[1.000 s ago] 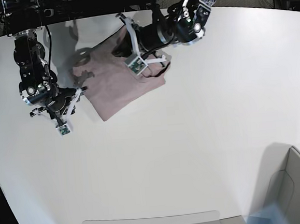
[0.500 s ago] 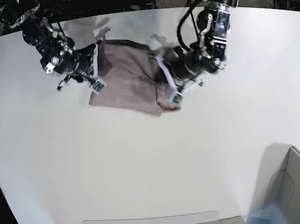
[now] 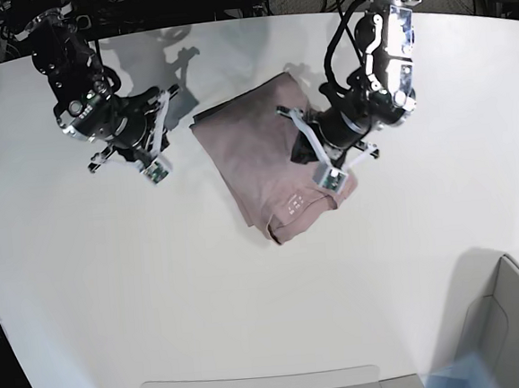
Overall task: Fold the T-shirt properly
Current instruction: 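Flatten and rotate the folded bundle with both grippers, then push the folded shirt across the table with the left gripper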
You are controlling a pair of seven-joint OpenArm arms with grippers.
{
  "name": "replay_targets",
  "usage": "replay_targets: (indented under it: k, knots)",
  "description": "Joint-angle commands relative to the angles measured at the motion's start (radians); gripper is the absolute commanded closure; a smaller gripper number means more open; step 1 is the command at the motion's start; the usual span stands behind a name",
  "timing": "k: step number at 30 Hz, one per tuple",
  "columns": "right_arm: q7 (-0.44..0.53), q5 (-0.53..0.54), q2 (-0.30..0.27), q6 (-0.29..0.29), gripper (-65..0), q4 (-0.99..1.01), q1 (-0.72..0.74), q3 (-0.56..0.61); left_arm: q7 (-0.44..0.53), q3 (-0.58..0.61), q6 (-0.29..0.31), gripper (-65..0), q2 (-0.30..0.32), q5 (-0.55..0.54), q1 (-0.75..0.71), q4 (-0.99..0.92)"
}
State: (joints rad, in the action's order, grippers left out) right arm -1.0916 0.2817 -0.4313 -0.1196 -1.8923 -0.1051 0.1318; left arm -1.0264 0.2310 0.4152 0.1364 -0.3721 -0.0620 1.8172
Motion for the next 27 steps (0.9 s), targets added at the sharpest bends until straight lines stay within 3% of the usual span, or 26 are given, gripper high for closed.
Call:
replay_targets:
  k: [1, 6, 10, 15, 21, 27]
  knots:
    - [0.014, -0.016, 0.002, 0.005, -3.0, 0.004, 0.023, -0.06, 0.042, 0.04, 0.015, 0.0, -0.019, -0.032, 0.009, 0.049]
    - [0.014, -0.016, 0.091, 0.005, -3.0, 0.052, 0.054, -0.295, 0.042, 0.172, 0.015, 0.0, -0.013, -0.031, -0.015, 0.009]
    - [0.014, -0.016, 0.099, 0.005, -3.0, 0.053, 0.052, -0.354, 0.045, 0.193, 0.011, 0.0, -0.011, -0.028, -0.005, -0.144]
    - [0.014, -0.017, 0.093, 0.005, -3.0, 0.052, 0.023, -0.357, 0.044, 0.067, 0.011, 0.0, 0.029, 0.023, 0.035, -0.251]
    - [0.014, -0.016, 0.081, 0.005, -3.0, 0.052, -0.018, -0.357, -0.033, -0.065, 0.011, 0.0, 0.102, 0.023, -0.014, -0.069]
    - [0.014, -0.016, 0.085, 0.005, -3.0, 0.052, -0.025, -0.355, -0.018, -0.216, 0.011, 0.0, 0.062, 0.022, -0.011, 0.057]
